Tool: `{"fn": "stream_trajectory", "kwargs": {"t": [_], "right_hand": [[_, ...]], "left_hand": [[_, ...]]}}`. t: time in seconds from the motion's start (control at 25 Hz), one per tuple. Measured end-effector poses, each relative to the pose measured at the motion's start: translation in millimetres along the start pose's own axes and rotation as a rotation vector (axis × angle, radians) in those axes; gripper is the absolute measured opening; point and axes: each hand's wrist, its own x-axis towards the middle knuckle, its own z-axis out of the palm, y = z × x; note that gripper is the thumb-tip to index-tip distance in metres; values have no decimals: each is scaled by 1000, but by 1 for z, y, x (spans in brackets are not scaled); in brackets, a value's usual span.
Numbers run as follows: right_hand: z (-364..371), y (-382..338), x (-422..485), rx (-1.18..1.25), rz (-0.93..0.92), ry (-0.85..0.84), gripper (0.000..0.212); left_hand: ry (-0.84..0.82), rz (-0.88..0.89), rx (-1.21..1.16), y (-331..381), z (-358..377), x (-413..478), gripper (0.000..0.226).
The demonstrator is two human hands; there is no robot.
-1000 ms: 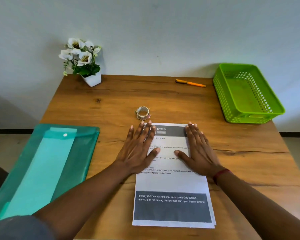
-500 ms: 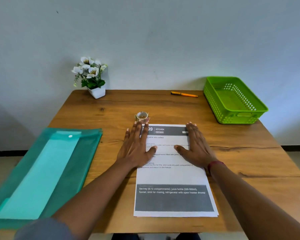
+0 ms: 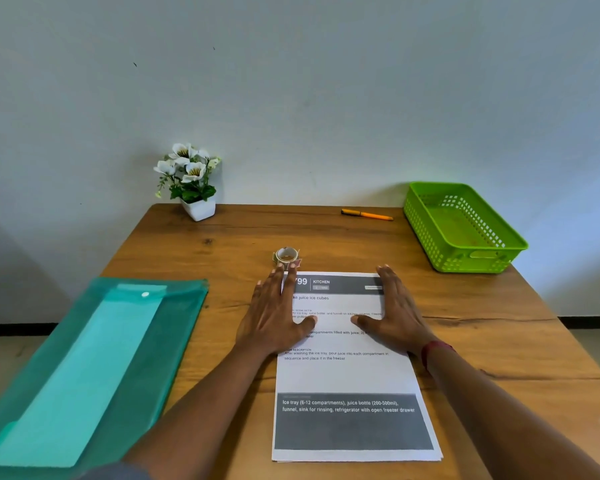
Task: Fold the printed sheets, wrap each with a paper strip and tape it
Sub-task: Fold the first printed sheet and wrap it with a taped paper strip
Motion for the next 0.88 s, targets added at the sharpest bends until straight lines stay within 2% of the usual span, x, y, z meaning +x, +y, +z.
{"fn": "stream_trajectory", "kwargs": {"t": [0.24,0.4,0.64,0.88], "right_hand": [[0,0,0,69,-8,68,109],[1,1,-3,67,-73,131,105],[3,-2,-9,-8,-138,286,81],[3,0,-8,-17,-141,326,67]], "left_hand": [[90,23,-8,0,-1,-3,100],[206,78,-56,2,-3,-8,87],[346,139,-39,4,-7,-12,61],[358,126,-129,4,-6,-12,59]]}}
